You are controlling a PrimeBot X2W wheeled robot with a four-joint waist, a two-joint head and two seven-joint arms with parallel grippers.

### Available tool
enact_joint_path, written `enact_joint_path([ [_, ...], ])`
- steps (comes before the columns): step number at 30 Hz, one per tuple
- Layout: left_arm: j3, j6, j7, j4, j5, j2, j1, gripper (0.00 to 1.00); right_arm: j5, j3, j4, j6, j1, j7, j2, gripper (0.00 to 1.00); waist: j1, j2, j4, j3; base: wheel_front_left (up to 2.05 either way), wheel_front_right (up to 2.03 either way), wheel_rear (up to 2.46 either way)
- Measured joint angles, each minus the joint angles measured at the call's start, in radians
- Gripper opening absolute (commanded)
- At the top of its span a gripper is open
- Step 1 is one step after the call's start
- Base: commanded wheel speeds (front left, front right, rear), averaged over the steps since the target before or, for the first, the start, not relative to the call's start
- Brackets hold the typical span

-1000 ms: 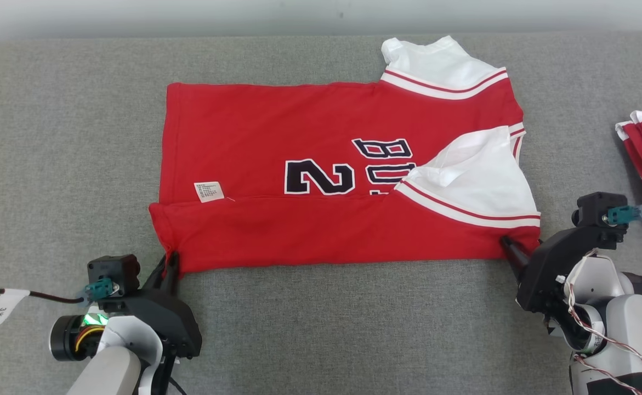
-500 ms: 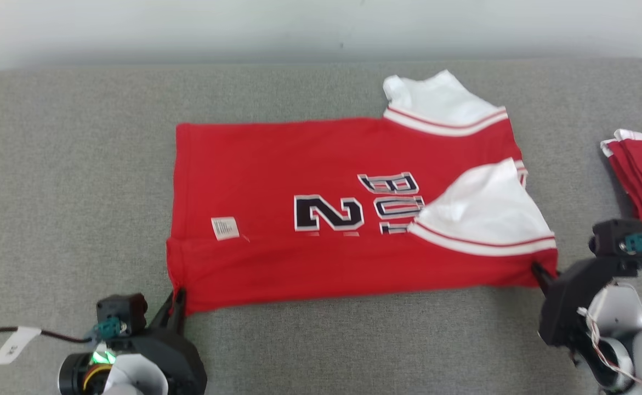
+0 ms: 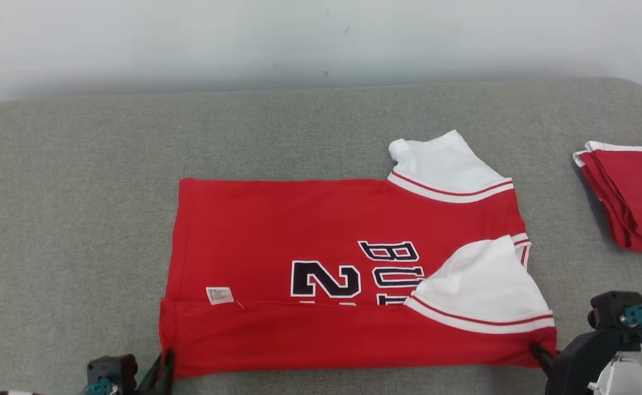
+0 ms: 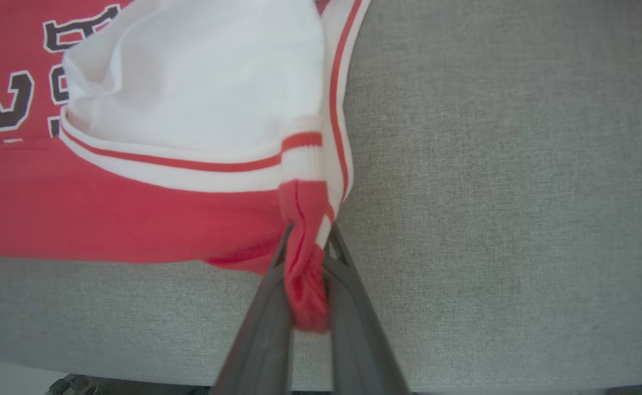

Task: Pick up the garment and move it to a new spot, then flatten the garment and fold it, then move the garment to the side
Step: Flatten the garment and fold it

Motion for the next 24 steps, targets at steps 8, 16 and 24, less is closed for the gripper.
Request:
enact_joint_path([
  [8, -0.003, 0.026, 0.010, -0.035, -0.009, 0.005, 0.048, 0.00, 0.000, 0.021, 0.035, 0.000, 0.020, -0.017, 0.021, 0.32, 0.0000, 0.0000, -0.002, -0.010, 0.00, 0.00, 0.00],
  [16, 0.020, 0.036, -0.011, -0.046, -0.033, 0.016, 0.072, 1.00, 0.018, 0.007, 0.041, 0.000, 0.019, -0.039, 0.029, 1.00, 0.0000, 0.0000, 0.005, -0.025, 0.00, 0.00, 0.00],
  [24, 0.082, 0.034, -0.019, -0.127, -0.051, 0.081, 0.053, 1.00, 0.076, -0.005, -0.090, 0.000, -0.043, 0.002, 0.008, 1.00, 0.0000, -0.0001, 0.008, -0.013, 0.00, 0.00, 0.00],
])
